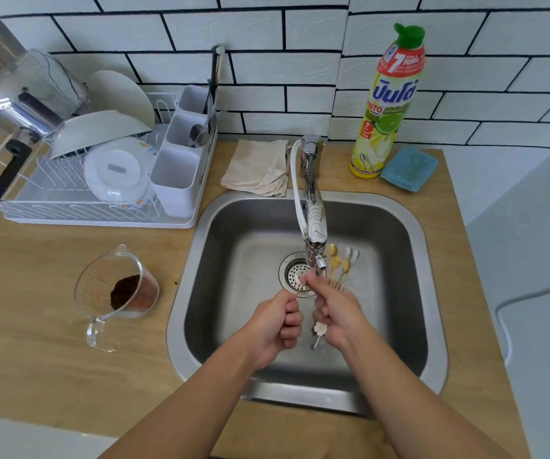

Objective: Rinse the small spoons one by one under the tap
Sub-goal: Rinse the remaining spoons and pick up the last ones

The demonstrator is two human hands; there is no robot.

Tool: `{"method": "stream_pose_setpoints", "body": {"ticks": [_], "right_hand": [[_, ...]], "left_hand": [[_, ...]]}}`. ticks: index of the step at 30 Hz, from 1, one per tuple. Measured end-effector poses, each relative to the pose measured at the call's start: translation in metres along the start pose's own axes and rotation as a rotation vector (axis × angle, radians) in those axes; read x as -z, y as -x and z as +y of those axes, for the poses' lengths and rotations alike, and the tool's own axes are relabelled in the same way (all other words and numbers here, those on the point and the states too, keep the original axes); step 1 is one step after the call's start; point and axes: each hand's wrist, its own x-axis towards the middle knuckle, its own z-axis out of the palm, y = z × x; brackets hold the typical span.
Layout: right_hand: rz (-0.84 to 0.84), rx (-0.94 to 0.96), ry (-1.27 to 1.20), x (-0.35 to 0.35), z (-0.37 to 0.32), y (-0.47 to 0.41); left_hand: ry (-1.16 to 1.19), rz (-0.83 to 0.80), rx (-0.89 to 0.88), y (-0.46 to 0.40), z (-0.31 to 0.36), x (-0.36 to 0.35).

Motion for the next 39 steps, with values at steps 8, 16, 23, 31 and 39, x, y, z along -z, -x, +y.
{"method": "stream_pose_setpoints", "body": {"ticks": [8,16,23,31,39], "right_hand": [[-0.051,0.0,0.12,-0.005,0.009,0.009],[0.07,0.19,0.189,-0.007,-0.006,-0.004],[0.042,0.228,0.283,-0.011,0.01,-0.004],[0.009,0.262,0.327,-0.011,0.004,0.001],[-0.079,0.136,0.165,-0.007,0.0,-0.006]], "left_hand": [[-0.202,-0.026,-0.075,0.006,-0.001,0.008],[-0.376,-0.229,-0.042,0.015,-0.004,0.043],[-0.524,-0.083,-0.177,0.004,-0.007,0.059],[-0.546,-0.088,-0.232,0.005,-0.006,0.057],[-0.014,-0.181,-0.019,0.008,-0.004,0.055]]}}
